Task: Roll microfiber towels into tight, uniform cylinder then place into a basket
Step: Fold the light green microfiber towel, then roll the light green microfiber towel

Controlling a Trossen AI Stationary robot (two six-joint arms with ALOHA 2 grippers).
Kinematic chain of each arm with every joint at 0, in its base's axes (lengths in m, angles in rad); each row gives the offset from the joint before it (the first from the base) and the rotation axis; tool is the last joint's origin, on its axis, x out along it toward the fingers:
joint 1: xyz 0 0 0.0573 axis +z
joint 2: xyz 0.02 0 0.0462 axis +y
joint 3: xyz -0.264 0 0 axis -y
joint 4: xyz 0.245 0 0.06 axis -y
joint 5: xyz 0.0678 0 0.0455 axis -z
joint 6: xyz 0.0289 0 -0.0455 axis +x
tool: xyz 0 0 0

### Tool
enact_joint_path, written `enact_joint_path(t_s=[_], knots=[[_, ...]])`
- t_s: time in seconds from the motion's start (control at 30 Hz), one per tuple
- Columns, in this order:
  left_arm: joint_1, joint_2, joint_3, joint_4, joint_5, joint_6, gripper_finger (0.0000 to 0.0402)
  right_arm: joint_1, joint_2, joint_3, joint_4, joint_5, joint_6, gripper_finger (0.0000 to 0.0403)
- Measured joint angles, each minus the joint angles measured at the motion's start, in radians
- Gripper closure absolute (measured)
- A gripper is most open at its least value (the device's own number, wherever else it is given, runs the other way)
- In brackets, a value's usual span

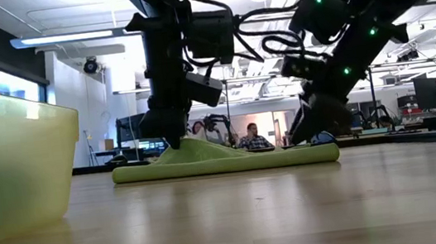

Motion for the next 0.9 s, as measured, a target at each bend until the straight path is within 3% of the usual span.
enact_joint_path(t_s=[0.17, 0.57, 0.7, 0.9], knots=[[0.000, 0.000, 0.000, 0.000, -0.010, 0.002, 0.0385, 0.014, 0.000, 0.014, -0.003, -0.182, 0.187, 0.0259], [-0.001, 0.000, 0.000, -0.024, -0.089, -0.066, 0.0285, 0.017, 0.003, 0.014, -0.159, -0.293, 0.448, 0.0270], [-0.001, 0.000, 0.000, -0.043, 0.114, -0.154, 0.0284, 0.017, 0.003, 0.014, -0.192, -0.208, 0.406, 0.0270], [-0.012, 0.000, 0.000, -0.013, 0.463, -0.276, 0.0295, -0.009, 0.003, 0.013, -0.134, 0.034, 0.156, 0.0270]])
